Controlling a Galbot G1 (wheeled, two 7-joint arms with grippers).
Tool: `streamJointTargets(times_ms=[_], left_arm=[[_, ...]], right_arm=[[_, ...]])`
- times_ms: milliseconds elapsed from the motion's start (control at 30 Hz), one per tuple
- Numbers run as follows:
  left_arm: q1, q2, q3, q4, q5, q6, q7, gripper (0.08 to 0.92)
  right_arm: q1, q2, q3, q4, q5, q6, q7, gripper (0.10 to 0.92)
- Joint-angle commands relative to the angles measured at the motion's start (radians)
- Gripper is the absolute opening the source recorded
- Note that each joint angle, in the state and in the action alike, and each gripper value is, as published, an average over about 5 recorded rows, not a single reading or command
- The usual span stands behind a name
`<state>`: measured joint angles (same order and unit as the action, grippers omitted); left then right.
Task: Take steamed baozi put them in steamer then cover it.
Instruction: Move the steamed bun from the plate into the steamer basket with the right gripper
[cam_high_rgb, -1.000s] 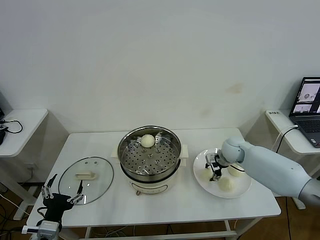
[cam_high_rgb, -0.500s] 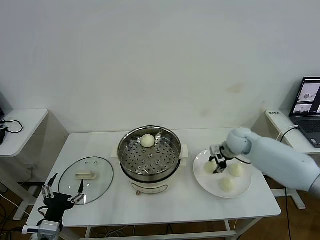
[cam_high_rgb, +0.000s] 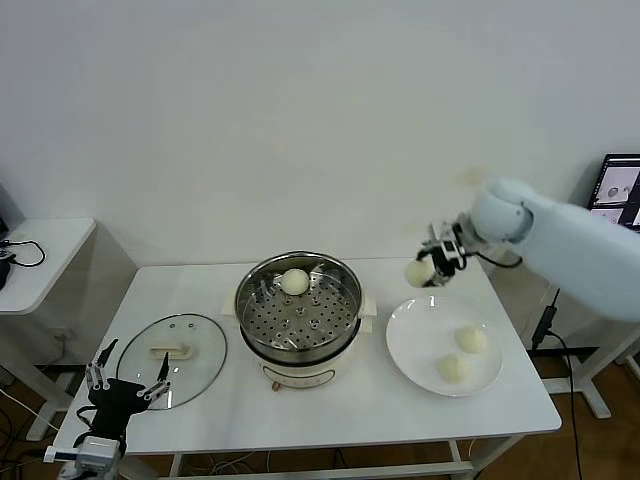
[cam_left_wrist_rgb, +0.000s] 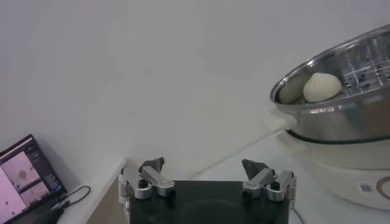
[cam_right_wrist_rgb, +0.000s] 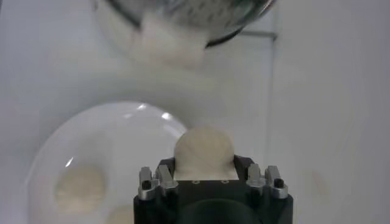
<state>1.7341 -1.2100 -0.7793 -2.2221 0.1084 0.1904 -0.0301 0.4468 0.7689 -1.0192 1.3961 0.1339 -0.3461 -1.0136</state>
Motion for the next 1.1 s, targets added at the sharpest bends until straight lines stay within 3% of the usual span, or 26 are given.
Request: streamJointTargets(times_ms=[33,467,1100], left_arm=[[0.004,-0.003,-0.008,-0.009,0.001,0.0,0.0,0.823],[0.003,-0.012,-0.026,-0.016,0.0,-0.004,-0.002,0.823],[0.0,-0.023,-0.03,-0.009,-0.002,-0.012,-0.005,0.823]], right_arm=[[0.185,0.19,-0.08,0.015,0.196,-0.093,0.064,0.611],[0.053,0.556,-0.118,-0.173,0.252,-0.188,0.141,0.618],[-0.078,0.722,-0.144,-0.296,0.24,-0.273,0.212,0.619]])
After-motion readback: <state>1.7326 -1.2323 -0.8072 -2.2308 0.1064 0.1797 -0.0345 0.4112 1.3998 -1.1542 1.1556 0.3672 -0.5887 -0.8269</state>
